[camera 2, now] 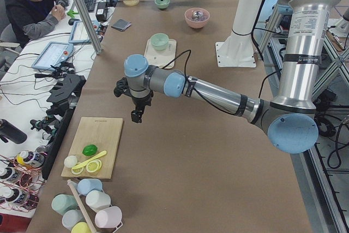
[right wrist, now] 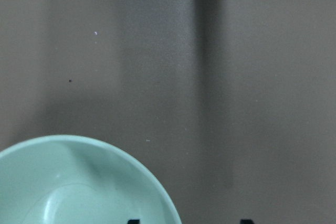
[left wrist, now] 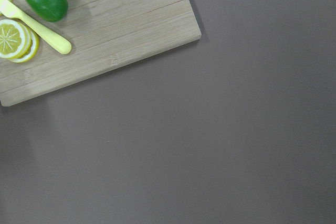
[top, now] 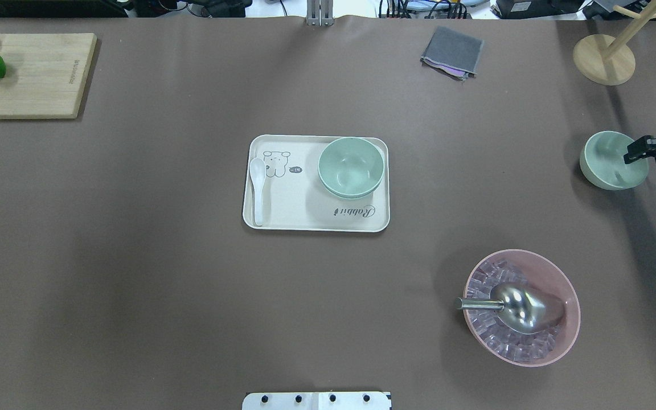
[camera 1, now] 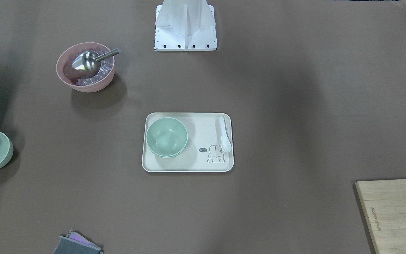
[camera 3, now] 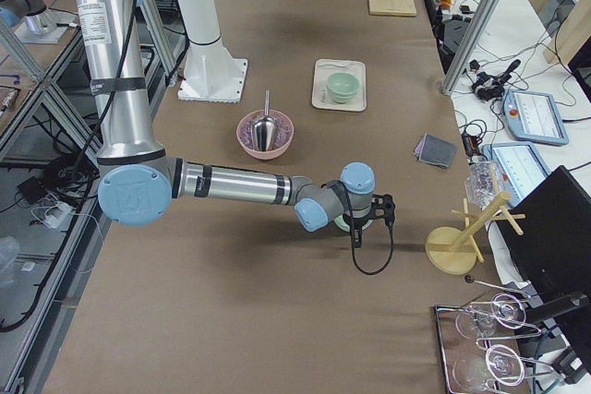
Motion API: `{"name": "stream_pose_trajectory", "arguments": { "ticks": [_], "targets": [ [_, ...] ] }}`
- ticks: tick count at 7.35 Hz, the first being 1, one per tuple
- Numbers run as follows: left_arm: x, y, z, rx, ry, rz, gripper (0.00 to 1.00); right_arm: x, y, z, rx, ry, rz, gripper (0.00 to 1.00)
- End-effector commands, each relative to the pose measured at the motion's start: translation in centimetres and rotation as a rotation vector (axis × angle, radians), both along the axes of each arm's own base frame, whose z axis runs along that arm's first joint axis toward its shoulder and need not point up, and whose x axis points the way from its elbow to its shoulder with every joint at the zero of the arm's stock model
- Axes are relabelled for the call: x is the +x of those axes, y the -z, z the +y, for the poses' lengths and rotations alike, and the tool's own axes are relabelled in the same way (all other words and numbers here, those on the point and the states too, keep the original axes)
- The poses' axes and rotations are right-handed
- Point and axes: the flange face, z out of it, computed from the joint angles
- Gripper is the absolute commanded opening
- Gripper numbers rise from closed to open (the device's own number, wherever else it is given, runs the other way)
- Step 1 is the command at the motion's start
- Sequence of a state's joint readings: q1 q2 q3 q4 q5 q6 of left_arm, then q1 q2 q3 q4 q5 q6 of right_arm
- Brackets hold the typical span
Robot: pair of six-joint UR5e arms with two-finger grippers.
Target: Stack green bowls together
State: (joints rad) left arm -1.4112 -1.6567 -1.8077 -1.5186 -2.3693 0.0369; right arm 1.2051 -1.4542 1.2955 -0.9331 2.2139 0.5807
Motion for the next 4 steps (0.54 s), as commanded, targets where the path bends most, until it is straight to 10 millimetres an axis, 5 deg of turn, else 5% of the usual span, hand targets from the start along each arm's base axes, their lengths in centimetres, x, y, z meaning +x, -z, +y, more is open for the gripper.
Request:
{"name": "stream_pose_trajectory", "arguments": {
  "ticks": [1,4],
  "targets": [
    [0.0,0.1,0.0,0.001,0.001,0.003,0.98,-0.2,0.4,-0.1,0.002,0.0,-0.005,0.0],
    [-0.1,0.2,0.4,0.001,0.002,0.003,0.98,-0.7,2.8,-0.9,0.027,0.009,-0.036,0.0]
  ]
}}
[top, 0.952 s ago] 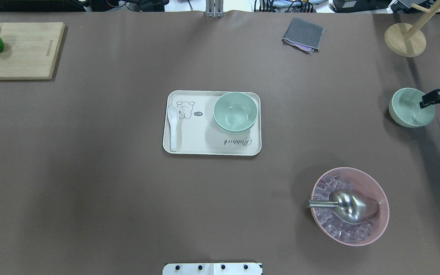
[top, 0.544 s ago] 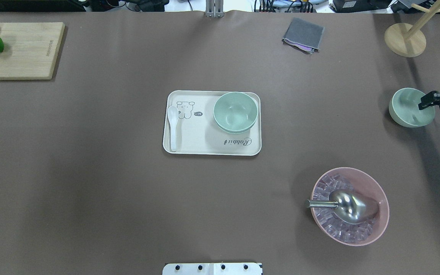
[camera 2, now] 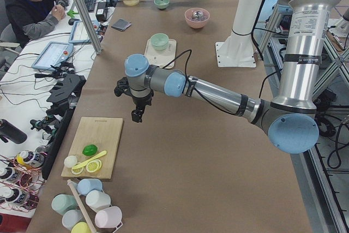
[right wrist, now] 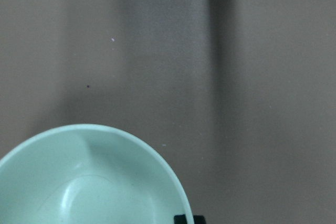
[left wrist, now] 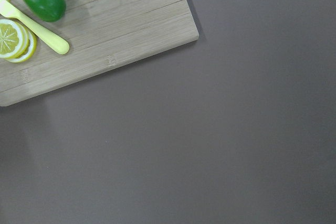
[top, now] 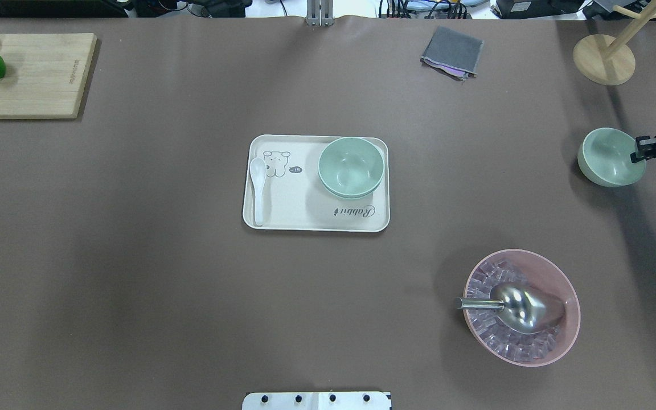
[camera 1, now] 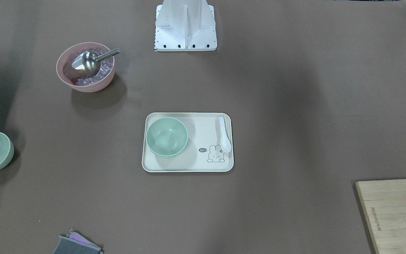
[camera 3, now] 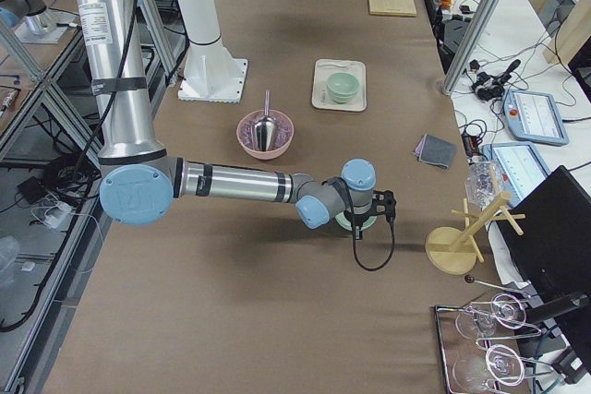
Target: Stack green bowls together
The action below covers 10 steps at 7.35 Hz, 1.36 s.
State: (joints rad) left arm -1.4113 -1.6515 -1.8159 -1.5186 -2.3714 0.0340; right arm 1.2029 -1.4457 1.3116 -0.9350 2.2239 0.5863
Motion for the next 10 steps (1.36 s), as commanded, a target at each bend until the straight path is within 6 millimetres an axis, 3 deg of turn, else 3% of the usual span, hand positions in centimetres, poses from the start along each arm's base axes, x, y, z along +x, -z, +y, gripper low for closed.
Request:
{"name": "stream_pose_trajectory", "arguments": {
  "ticks": [1,3,5,8,10],
  "targets": [
    [-0.1,0.1,0.2,0.0,0.003,0.002,0.98,-0.7,3.2,-1.0,0.003,0.0,-0.054,0.0],
    [0.0,-0.3,0.4,-0.012,-0.001,0.017,0.98,-1.7,8.1,-2.6,-0.02,-0.039,-0.138,0.0],
    [0.0,-0.4,0.5,-0.015,-0.003,0.016,0.98,-3.4,15.5,-4.6,-0.053,-0.133,-0.231,0.0],
    [0.0,-0.4,0.5,-0.016,-0.002,0.016,0.98,-11.4,25.4,-4.8,-0.047,-0.114,-0.324,0.0],
    [0.1,-0.4,0.5,-0.016,-0.002,0.018,0.98,-16.6,29.7,-3.7,-0.042,-0.122,-0.348,0.0]
  ]
}}
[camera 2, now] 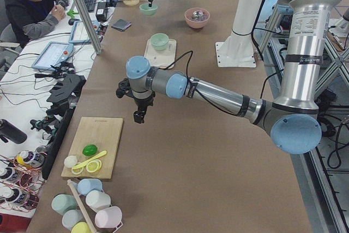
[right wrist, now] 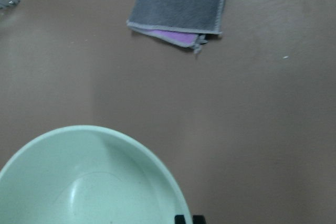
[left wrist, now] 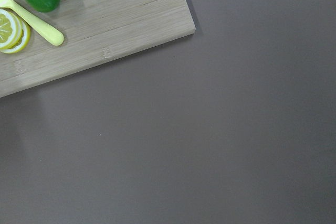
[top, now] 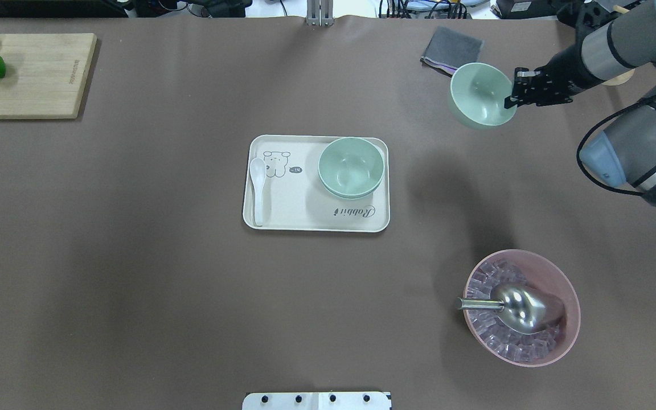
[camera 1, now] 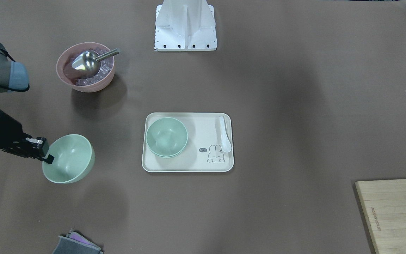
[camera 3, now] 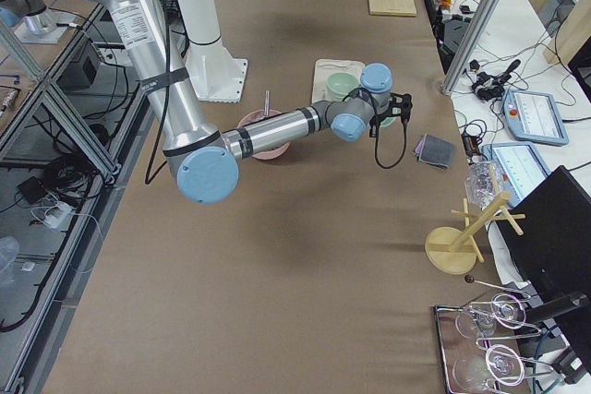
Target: Stack green bowls together
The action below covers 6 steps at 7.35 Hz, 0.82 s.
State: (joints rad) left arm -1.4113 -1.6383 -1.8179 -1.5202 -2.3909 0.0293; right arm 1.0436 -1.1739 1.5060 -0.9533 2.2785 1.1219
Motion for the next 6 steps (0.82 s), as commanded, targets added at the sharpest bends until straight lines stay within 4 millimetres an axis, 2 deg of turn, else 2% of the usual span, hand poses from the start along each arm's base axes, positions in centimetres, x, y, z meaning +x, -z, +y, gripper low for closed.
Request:
{"name": "stream_pose_trajectory", "arguments": {
  "ticks": [1,3,4,6],
  "targets": [
    [0.0,0.0,0.0,0.0,0.0,0.001,0.98,-5.4,5.2,1.5,-0.008,0.001,-0.041,0.0],
    [0.0,-0.1,0.1,-0.001,-0.001,0.0,0.98,-9.6,8.2,2.7,-0.058,-0.012,-0.047,0.0],
    [0.0,-0.2,0.1,-0.003,0.0,0.0,0.98,-11.8,10.7,3.0,-0.081,0.0,-0.016,0.0],
    [0.0,-0.1,0.1,-0.002,0.0,0.0,0.98,-15.7,12.9,5.9,-0.083,0.003,0.05,0.0]
  ]
}}
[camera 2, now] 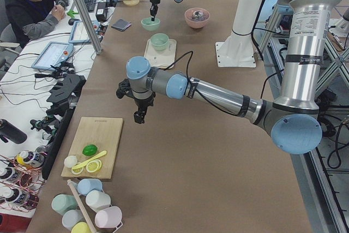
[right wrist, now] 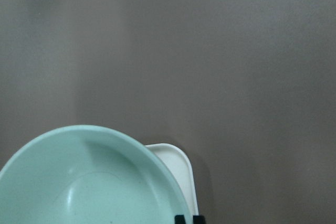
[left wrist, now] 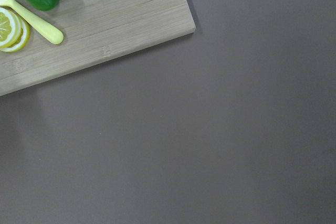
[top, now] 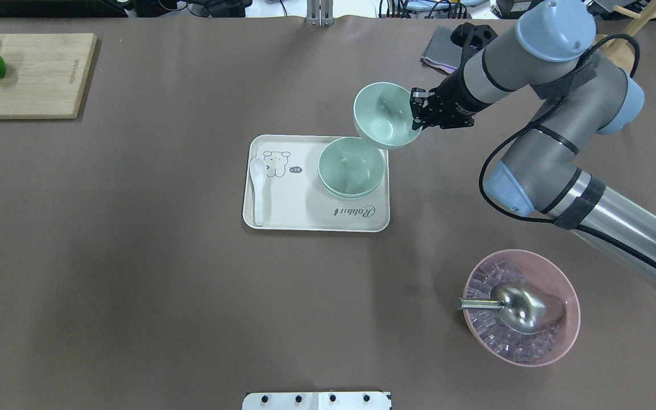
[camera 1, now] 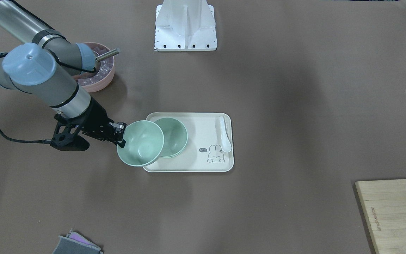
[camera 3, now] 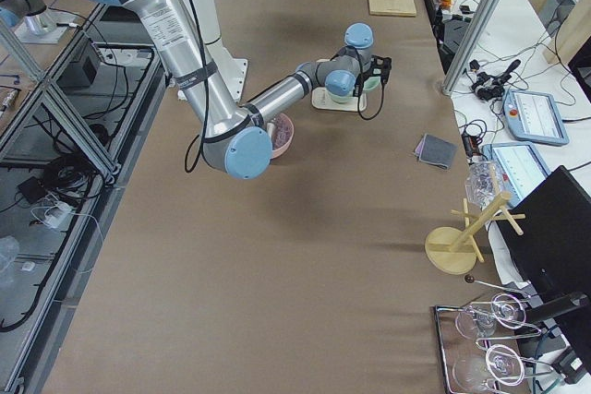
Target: Stack green bowls together
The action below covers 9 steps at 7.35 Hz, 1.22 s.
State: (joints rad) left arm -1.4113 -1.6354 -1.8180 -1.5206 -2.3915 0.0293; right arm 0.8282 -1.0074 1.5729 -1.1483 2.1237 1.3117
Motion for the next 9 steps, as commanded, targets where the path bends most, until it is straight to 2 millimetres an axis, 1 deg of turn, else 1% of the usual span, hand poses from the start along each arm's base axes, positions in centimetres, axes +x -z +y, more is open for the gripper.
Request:
{"name": "stream_pose_trajectory", "arguments": {
  "ticks": [1,2,3,5,7,9],
  "targets": [
    [0.0,0.0,0.0,-0.001,0.0,0.0,0.98,-3.6,2.5,2.2,-0.026,0.003,0.056,0.0],
    [0.0,-0.1,0.1,-0.002,0.0,0.0,0.98,-4.5,2.9,2.7,-0.025,0.002,0.07,0.0],
    [0.0,-0.2,0.1,-0.001,-0.001,0.0,0.98,-4.8,3.0,2.9,-0.025,0.008,0.073,0.0],
    [-0.1,-0.2,0.2,-0.002,0.002,0.0,0.98,-5.2,3.2,3.1,-0.025,0.013,0.072,0.0],
    [-0.1,-0.2,0.2,-0.003,0.001,-0.001,0.98,-5.8,3.8,3.0,-0.056,0.002,0.13,0.0],
    [-0.1,-0.7,0.5,-0.009,-0.001,-0.002,0.98,-7.3,3.6,3.9,-0.046,0.007,0.147,0.0]
  ]
}}
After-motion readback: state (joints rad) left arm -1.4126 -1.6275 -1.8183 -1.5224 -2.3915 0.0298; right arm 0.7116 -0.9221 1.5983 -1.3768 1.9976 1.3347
